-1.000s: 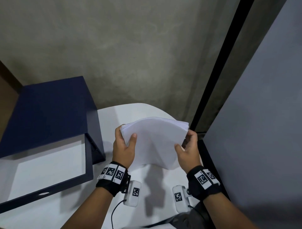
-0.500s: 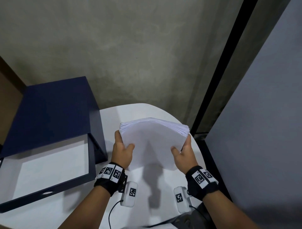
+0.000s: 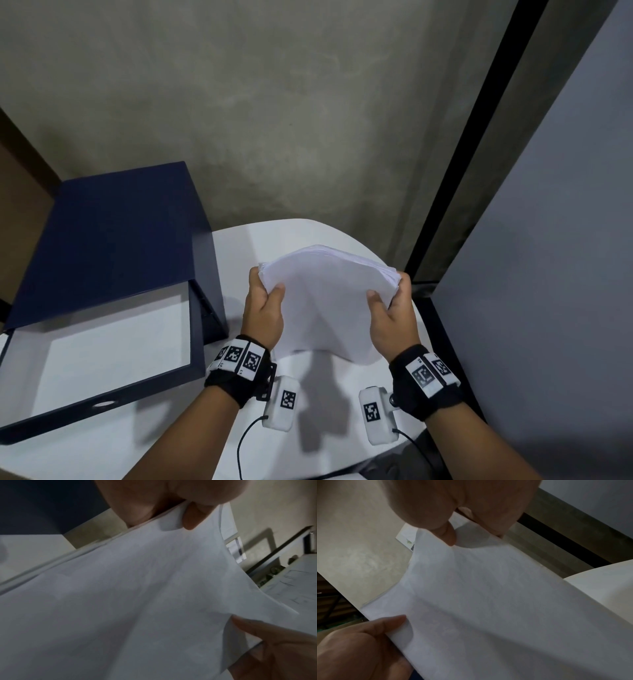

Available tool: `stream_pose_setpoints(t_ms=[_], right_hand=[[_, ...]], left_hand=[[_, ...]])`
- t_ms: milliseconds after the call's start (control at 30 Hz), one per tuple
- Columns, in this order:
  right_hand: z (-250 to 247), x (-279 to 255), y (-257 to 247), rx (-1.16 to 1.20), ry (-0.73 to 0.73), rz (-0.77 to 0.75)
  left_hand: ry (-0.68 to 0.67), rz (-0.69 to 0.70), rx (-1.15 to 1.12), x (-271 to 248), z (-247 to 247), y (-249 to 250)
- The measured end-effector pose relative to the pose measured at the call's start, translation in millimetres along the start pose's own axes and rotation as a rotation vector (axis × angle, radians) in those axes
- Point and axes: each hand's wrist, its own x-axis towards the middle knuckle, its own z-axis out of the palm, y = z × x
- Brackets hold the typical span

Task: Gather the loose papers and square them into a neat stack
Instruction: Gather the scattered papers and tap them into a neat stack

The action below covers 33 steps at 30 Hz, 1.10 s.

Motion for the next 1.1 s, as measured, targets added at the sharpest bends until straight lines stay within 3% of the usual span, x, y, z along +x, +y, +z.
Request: stream_pose_setpoints(t_ms=[200,433,733,900,1100], right_hand=[[-7.4,0.9,1.8,0.01,-0.065,0.031],[-8.6,2.6,-3.4,0.0,0.031,-0.072],[-10.8,1.9,-6.9,0.077,0.012,-0.105],[-11.1,3.1,-8.7,0.133,0.018,-0.112],[0.8,9.7,-13.8,0.102,0.173,-0.009]], left_hand=[[0.008,0.082,0.079,-7.0,-1.4,0.0],[0.021,0.151,0.019,-2.1,-2.2,9.1],[-0.045,0.231,-0.089,1.9,-10.0,14.8],[0.037,0.269,-0.124,4.3,-3.8,23.4],[0.117,0.226,-0.124,8.4,3.8,24.0]])
